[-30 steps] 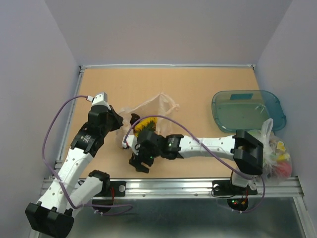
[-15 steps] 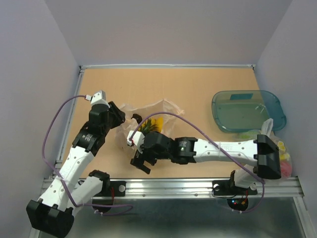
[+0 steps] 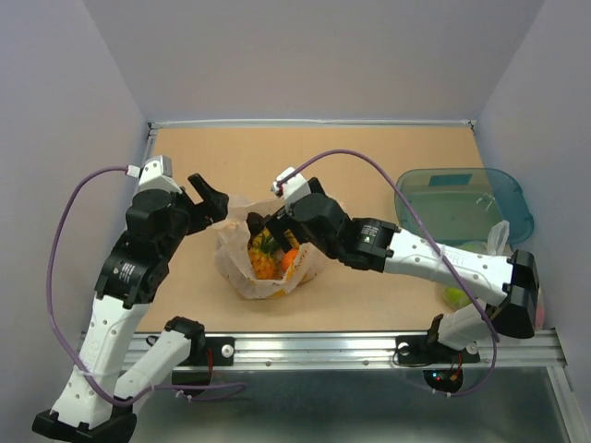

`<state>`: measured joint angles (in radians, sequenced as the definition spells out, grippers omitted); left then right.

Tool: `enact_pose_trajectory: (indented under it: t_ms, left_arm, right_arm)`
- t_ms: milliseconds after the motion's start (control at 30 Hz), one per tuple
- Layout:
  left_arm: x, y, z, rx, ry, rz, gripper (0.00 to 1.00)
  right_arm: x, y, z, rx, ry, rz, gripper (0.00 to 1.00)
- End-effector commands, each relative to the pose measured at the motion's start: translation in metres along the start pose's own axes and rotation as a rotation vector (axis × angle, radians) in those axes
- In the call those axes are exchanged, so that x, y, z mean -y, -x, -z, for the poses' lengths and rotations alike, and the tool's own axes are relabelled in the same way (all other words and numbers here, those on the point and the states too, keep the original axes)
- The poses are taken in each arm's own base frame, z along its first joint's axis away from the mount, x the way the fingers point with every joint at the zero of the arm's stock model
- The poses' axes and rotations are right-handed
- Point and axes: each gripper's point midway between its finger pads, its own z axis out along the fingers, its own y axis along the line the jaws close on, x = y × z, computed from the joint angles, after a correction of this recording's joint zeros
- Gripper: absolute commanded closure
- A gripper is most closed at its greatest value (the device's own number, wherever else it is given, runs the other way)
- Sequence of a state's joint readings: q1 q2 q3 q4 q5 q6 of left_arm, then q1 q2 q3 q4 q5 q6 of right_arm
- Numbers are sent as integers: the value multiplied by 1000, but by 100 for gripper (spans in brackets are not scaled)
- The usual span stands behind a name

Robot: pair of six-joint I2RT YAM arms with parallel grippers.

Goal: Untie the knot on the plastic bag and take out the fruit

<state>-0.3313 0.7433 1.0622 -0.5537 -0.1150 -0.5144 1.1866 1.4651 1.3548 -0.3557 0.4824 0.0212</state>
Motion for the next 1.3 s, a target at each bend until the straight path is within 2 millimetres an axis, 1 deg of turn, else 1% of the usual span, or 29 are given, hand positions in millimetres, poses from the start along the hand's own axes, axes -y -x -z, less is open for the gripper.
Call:
enact_pose_trajectory:
  t_ms: [0, 33, 67, 133, 200, 233, 300, 333, 367, 433, 467, 533, 567, 600, 633, 667, 700, 767, 800, 900, 933, 967, 1000, 1100, 1133, 1167, 1200, 1233, 1267]
  left_arm:
    - [5, -17, 11, -109, -18, 20, 2]
    - [4, -22, 11, -124, -18, 28, 2]
    - [4, -28, 10, -139, -15, 33, 2]
    - [4, -35, 11, -148, -3, 53, 1]
    - [4, -47, 9, -172, 8, 57, 1]
    - [5, -50, 9, -181, 8, 60, 1]
    - [9, -59, 7, -206, 6, 59, 1]
    - [9, -61, 6, -202, 19, 60, 1]
    - [16, -70, 6, -228, 7, 58, 1]
    - [16, -77, 2, -229, 32, 53, 1]
    - [16, -84, 0, -243, 41, 45, 1]
    - [14, -99, -6, -266, 77, 23, 1]
    - [9, -114, -10, -295, 107, 10, 1]
    - [4, -118, -13, -286, 135, 3, 1]
    - [2, -123, -16, -284, 147, 3, 1]
    - [-6, -134, -21, -297, 177, -9, 1]
    - [-9, -139, -23, -291, 194, 0, 1]
    - [-17, -152, -30, -296, 215, 7, 1]
    - [-19, -155, -33, -290, 222, 16, 2]
    - [-34, -166, -40, -271, 272, 29, 6]
    - [-39, -166, -42, -253, 295, 29, 11]
    - [-47, -171, -44, -242, 321, 33, 18]
    - [-49, -174, -45, -245, 327, 37, 18]
    - [-62, -183, -49, -231, 367, 40, 42]
    - [-66, -182, -50, -219, 383, 39, 59]
    - [-73, -182, -50, -210, 405, 42, 67]
    - [-76, -179, -51, -199, 418, 44, 82]
    - [-81, -176, -51, -189, 431, 44, 88]
    - [-85, -174, -51, -181, 441, 42, 94]
  right_arm:
    - [53, 24, 3, 53, -206, -126, 0]
    - [59, 22, 1, 50, -237, -134, 0]
    - [72, 19, 0, 45, -297, -140, 0]
    - [82, 9, -8, 21, -351, -143, 0]
    - [100, -10, -20, -23, -411, -157, 0]
    - [105, -17, -25, -40, -420, -166, 0]
    - [108, -34, -35, -77, -413, -192, 0]
    - [110, -49, -40, -107, -425, -206, 0]
    - [116, -58, -44, -126, -436, -218, 0]
    - [120, -74, -48, -156, -451, -238, 0]
    - [123, -90, -52, -190, -462, -237, 1]
    - [123, -103, -56, -218, -454, -257, 7]
    - [120, -114, -59, -243, -443, -257, 9]
    - [118, -118, -60, -254, -438, -261, 11]
    - [116, -122, -61, -261, -431, -269, 19]
    - [113, -126, -62, -271, -423, -272, 23]
    - [110, -133, -63, -286, -410, -279, 34]
    - [106, -138, -64, -299, -393, -283, 47]
    - [104, -141, -62, -306, -378, -290, 63]
    - [103, -145, -58, -308, -378, -292, 86]
    - [105, -147, -55, -307, -384, -294, 96]
    - [106, -150, -53, -312, -385, -291, 99]
    - [108, -152, -51, -315, -388, -292, 99]
    - [120, -168, -43, -335, -406, -335, 99]
    - [123, -175, -41, -343, -416, -362, 99]
    - [134, -186, -34, -355, -436, -393, 99]
    - [140, -193, -30, -360, -452, -425, 99]
    - [145, -200, -27, -366, -463, -450, 99]
    - [161, -207, -22, -370, -496, -494, 99]
